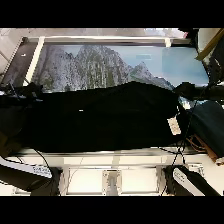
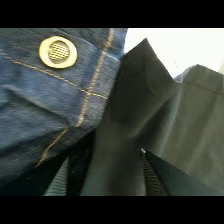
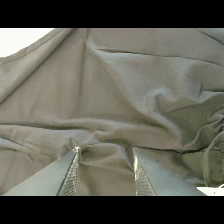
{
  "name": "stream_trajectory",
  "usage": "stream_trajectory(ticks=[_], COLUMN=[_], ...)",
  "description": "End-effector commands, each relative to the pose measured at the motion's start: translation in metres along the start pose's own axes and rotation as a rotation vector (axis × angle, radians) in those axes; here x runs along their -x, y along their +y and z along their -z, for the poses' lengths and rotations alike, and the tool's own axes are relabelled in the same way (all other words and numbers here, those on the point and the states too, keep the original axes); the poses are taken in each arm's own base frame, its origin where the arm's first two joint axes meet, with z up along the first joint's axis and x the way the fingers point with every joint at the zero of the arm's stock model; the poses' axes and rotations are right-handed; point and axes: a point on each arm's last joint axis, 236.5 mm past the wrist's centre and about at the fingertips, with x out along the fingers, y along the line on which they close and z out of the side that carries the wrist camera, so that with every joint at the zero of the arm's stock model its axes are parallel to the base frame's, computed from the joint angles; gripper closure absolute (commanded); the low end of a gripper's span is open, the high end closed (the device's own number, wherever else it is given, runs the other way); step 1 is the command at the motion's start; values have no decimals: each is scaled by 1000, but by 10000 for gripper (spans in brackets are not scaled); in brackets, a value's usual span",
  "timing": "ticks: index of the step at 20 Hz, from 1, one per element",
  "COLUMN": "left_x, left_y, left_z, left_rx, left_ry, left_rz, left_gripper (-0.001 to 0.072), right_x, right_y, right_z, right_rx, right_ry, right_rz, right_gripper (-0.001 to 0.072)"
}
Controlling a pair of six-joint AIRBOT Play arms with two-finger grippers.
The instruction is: Fold the clothes and pants, and hang the long-sleeved shirts on hangers.
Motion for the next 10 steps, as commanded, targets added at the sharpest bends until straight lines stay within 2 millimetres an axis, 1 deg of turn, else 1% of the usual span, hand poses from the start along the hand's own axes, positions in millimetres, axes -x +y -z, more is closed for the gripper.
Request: stream_trajectory(ticks=[1,2,4,6,8,10], left_x=[-9,-9,-3,13,42,79], left_y=[-15,-22,-34,-44,-58,-73], left_z=[3,0,-13,-38,-70,-100], left_rx=[-40,-57,-94,-127,-168,-213], left_ry=[24,20,-8,-71,-162,-266], left_rz=[19,21,25,25,23,17], left_gripper=[525,702,698,699,699,699], right_x=[-1,-1,-1,-1,-1,-1], right_y=[-3,-4,-6,-6,-7,-10], right_z=[2,3,3,3,3,4], right_rx=[15,17,21,21,22,27], right_ry=[10,11,14,15,15,18], right_rz=[20,24,33,34,36,48], right_gripper=[325,325,325,325,325,325])
